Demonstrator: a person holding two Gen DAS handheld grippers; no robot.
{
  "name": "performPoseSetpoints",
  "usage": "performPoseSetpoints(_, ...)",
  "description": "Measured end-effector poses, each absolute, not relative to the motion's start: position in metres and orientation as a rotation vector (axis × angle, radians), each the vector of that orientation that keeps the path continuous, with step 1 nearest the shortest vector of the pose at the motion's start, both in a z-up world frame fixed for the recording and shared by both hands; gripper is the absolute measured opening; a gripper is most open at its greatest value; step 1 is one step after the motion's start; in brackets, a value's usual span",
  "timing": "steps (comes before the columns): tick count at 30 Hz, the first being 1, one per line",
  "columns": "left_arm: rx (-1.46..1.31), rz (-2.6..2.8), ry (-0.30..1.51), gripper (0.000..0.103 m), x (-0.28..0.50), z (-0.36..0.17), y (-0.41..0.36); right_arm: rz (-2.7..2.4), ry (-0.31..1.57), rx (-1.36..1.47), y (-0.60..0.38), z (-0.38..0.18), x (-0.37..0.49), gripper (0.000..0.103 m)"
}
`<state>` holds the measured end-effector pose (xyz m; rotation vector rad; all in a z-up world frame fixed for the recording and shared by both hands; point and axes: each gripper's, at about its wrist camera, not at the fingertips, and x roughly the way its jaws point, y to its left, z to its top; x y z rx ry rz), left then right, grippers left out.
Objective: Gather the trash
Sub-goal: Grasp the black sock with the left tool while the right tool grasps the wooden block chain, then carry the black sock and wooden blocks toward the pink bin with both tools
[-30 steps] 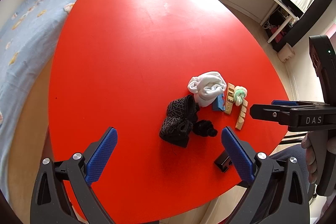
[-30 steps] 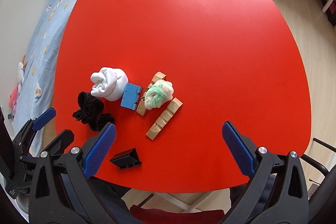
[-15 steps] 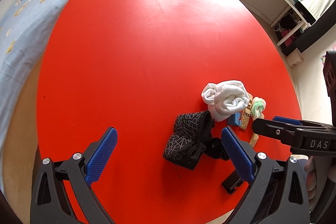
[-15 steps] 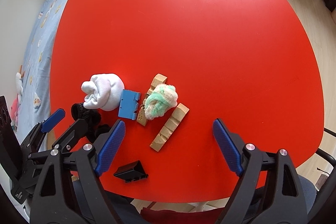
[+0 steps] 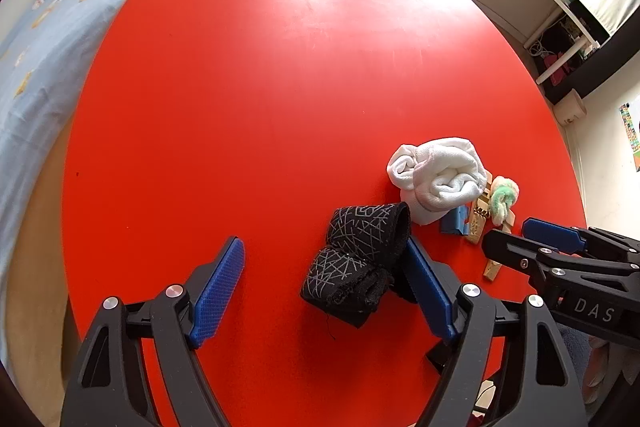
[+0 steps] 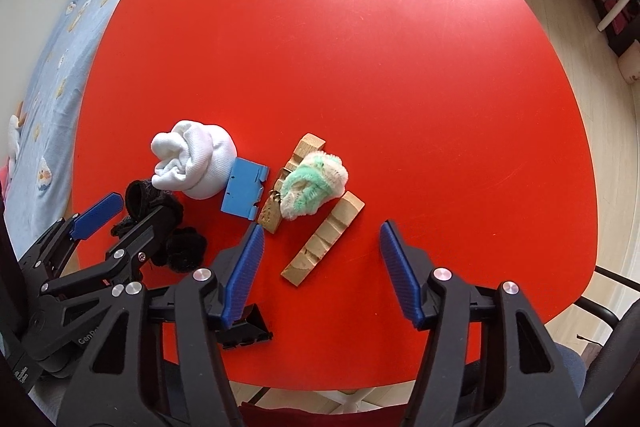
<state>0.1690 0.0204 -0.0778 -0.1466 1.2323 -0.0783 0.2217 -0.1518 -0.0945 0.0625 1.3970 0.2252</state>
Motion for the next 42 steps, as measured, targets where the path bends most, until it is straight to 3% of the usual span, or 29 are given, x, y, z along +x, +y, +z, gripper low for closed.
performPoseSetpoints(3,-0.140,-0.072,1.224,0.070,0.168,-0.077,0.018,0.209,1.376,0.019,-0.147,-0.094,0.219,0.049)
performPoseSetpoints(8,-0.132,-0.083,1.222,0.051,0.164,-0.074,0.012,0.201,1.352,-0.050,-0.137,-0.094,0.211,0.034)
performPoseSetpoints(12,-0.117,-0.080,1.214,0.048,0.161,-0.073,0.009,0.208,1.343,-0.078,-0.135,-0.094,0.207,0.017)
performPoseSetpoints(15,-0.117,-0.080,1.205,0.045,0.158,-0.071,0.011,0.222,1.338,-0.076,-0.135,-0.094,0.202,0.012)
performPoseSetpoints(42,-0.106,-0.061,1.080,0.041,0.113,-0.037,0.018,0.380,1.217,-0.075,-0.179,-0.058,0.172,0.011)
